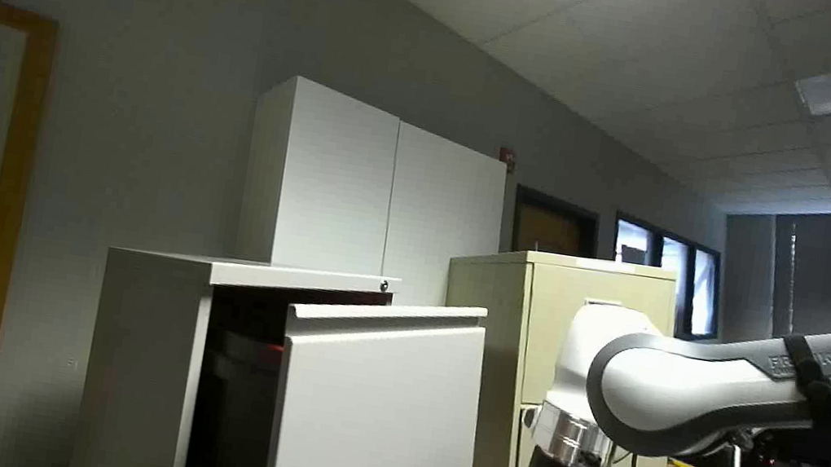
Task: Close the top drawer of the file cabinet
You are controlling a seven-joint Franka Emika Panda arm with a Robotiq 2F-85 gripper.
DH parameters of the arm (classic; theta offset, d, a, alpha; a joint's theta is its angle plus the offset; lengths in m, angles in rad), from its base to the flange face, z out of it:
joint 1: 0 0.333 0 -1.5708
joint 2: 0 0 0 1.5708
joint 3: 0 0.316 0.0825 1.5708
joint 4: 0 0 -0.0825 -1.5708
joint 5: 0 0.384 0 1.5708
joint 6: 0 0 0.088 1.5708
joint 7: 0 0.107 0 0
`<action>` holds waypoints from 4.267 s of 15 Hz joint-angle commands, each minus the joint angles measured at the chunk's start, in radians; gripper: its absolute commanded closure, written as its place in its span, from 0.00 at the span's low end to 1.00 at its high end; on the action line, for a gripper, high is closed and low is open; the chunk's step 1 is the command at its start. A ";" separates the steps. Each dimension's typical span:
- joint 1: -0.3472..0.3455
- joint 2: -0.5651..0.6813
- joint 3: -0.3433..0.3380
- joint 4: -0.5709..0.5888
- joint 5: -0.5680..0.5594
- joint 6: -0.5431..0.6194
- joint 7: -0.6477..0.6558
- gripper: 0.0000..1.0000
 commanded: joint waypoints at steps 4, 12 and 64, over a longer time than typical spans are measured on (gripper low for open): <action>-0.010 0.000 0.008 0.003 0.007 -0.004 -0.006 0.00; -0.028 -0.003 0.026 0.016 -0.011 0.040 0.007 0.00; -0.065 0.683 0.165 0.672 0.004 1.084 0.368 1.00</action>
